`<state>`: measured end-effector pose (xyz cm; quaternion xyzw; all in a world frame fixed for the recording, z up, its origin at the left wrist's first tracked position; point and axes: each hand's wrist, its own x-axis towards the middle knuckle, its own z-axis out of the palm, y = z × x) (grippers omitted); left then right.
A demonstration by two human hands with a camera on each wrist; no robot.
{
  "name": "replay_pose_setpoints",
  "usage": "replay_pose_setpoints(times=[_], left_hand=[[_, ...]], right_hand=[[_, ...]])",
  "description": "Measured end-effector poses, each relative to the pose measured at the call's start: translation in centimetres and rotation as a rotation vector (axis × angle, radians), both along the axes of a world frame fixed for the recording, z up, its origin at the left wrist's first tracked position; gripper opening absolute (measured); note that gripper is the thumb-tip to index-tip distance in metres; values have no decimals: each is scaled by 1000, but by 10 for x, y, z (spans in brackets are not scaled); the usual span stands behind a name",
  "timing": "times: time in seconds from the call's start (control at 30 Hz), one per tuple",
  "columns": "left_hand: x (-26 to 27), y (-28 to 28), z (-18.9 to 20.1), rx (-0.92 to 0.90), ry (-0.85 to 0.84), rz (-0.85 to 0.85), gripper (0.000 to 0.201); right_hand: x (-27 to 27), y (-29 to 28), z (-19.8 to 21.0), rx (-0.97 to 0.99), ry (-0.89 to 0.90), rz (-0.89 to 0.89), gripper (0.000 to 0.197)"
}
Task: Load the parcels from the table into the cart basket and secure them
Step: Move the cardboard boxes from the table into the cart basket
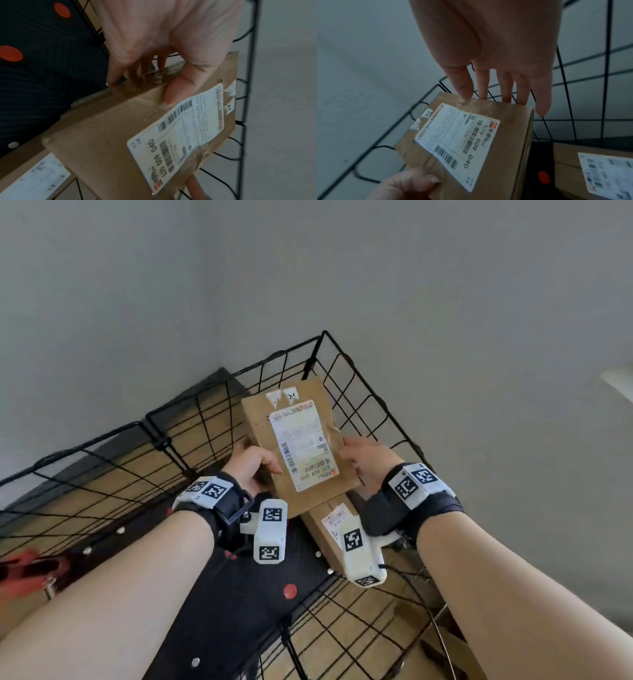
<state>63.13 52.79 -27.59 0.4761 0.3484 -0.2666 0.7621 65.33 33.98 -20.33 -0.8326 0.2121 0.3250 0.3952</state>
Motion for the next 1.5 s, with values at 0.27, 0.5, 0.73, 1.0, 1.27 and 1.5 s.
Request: replay_pose_setpoints(times=[0.27, 0.5, 0.73, 1.0, 1.27, 1.5], left_hand=[[36, -7, -112, 3, 41, 48, 93], [45, -16, -200, -42, 138, 84, 80], [41, -32, -250, -58, 240, -22, 73], [20, -52, -257, -124, 346, -128, 69], [12, -51, -243, -156, 327, -49, 59], [20, -42, -189, 35, 304, -53, 19]], right_hand=[[40, 4, -130, 124, 48, -247, 53], [51, -1, -198, 137, 23, -206, 54], [41, 2, -237, 42, 71, -62, 52], [32, -12, -256, -153, 74, -167, 50], [22, -20, -236, -88, 64, -246, 43], [12, -13, -182, 28, 41, -344, 25]])
